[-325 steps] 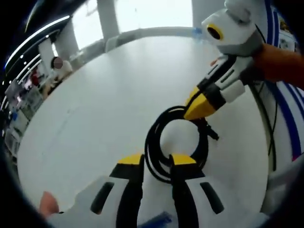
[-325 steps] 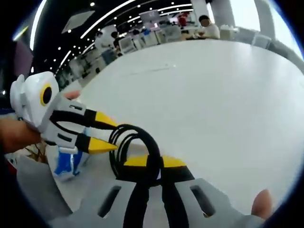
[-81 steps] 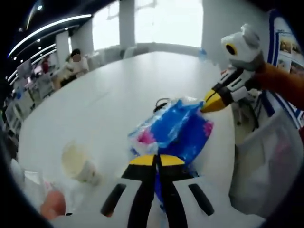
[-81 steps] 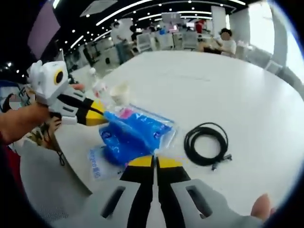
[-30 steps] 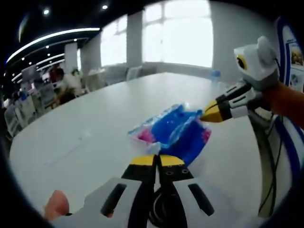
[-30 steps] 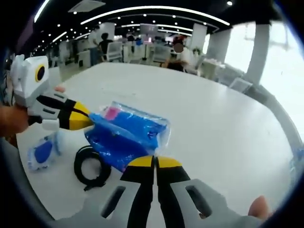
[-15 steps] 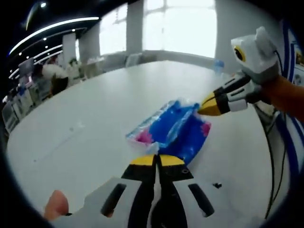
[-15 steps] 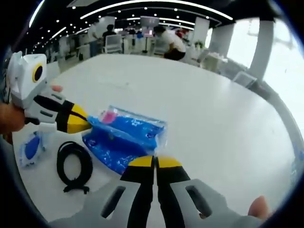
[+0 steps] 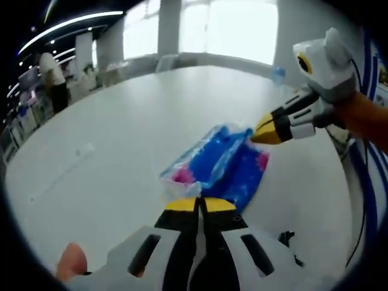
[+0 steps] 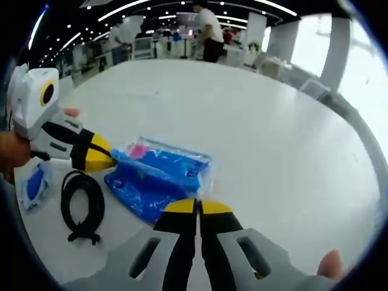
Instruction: Arrange the tabletop items into an orderly group along one side of the table until the central work area is clear of visible clutter.
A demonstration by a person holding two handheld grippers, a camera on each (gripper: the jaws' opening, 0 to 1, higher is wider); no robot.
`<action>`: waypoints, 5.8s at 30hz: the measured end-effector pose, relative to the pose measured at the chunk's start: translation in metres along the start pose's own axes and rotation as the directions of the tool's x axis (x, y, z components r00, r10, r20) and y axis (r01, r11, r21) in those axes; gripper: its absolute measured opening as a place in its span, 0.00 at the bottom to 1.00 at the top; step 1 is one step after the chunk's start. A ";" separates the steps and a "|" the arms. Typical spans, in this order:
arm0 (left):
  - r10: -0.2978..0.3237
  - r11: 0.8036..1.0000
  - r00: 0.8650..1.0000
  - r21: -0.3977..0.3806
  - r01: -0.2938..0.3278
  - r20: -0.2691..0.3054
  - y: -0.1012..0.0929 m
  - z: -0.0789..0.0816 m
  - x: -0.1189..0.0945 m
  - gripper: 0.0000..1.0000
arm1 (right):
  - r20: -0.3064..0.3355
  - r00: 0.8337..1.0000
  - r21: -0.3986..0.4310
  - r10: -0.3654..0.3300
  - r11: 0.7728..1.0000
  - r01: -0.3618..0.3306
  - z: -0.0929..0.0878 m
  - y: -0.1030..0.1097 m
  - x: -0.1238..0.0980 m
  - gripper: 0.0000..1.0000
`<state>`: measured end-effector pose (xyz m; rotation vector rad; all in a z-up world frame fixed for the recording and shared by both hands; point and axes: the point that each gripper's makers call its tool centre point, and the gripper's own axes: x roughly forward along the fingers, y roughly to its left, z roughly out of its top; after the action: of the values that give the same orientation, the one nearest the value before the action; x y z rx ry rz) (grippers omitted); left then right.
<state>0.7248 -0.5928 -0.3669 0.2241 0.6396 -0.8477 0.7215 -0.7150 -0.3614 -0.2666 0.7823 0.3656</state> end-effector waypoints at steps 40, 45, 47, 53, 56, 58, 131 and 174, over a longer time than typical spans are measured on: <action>-0.013 1.000 1.000 0.006 0.013 -0.018 0.000 -0.002 -0.007 0.09 | -0.022 1.000 0.046 -0.014 0.999 0.015 -0.014 -0.005 0.005 0.08; -0.027 1.000 1.000 0.006 0.027 -0.017 -0.003 -0.001 -0.008 0.06 | -0.027 1.000 0.043 -0.009 0.999 0.010 -0.014 -0.004 0.006 0.07; -0.033 0.999 0.999 0.004 0.033 -0.017 -0.005 -0.001 -0.007 0.05 | -0.029 1.000 0.036 -0.004 0.999 0.005 -0.015 -0.003 0.007 0.07; -0.046 0.999 0.999 -0.003 0.045 -0.023 -0.011 -0.003 -0.007 0.04 | -0.028 1.000 0.029 0.006 1.000 -0.005 -0.014 -0.002 0.009 0.08; -0.041 0.999 0.999 0.001 0.041 -0.027 -0.009 -0.003 -0.008 0.04 | -0.027 1.000 0.030 0.007 1.000 -0.006 -0.014 -0.002 0.010 0.08; -0.039 0.999 0.999 -0.005 0.039 -0.024 -0.008 -0.002 -0.009 0.05 | -0.023 1.000 0.033 0.007 0.999 -0.006 -0.013 -0.002 0.009 0.08; -0.105 0.992 0.979 0.093 0.089 0.177 -0.057 0.015 -0.180 0.55 | 0.244 0.955 -0.076 0.167 0.985 -0.152 0.041 0.127 -0.126 0.74; 0.156 0.980 0.964 -0.156 -0.123 0.216 -0.004 -0.143 -0.372 0.64 | 0.134 0.877 -0.346 0.460 0.851 -0.394 0.044 0.327 -0.122 0.75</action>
<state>0.4774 -0.3013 -0.2546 0.0417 0.4605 -0.6766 0.5344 -0.4302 -0.2754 -0.3388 0.5636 0.9353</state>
